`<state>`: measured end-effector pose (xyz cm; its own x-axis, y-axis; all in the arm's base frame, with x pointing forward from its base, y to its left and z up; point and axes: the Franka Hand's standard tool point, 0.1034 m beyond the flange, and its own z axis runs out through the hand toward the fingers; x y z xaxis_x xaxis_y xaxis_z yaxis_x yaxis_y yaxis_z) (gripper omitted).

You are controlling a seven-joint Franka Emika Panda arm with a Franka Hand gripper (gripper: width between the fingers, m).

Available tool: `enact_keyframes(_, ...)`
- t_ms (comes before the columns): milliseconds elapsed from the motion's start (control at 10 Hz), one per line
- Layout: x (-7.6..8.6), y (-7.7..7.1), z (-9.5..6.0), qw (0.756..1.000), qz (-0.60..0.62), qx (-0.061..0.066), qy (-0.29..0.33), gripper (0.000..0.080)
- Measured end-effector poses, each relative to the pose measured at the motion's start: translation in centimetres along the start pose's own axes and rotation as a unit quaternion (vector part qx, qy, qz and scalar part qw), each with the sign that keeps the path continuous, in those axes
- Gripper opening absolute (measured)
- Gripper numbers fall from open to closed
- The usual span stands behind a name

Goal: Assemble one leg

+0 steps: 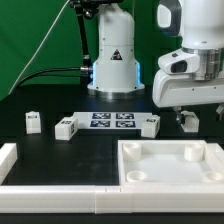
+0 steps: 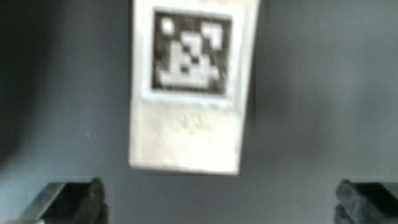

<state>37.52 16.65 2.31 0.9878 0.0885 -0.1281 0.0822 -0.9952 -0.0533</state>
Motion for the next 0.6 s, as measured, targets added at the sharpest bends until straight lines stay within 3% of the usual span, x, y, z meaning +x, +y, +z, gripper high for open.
enact_keyframes(300, -0.24, 0.83, -0.10, 0.989, -0.001, -0.012, -0.148, 0.0649)
enact_keyframes(600, -0.69, 0.91, 0.01, 0.958, 0.001, -0.019, -0.285, 0.0649)
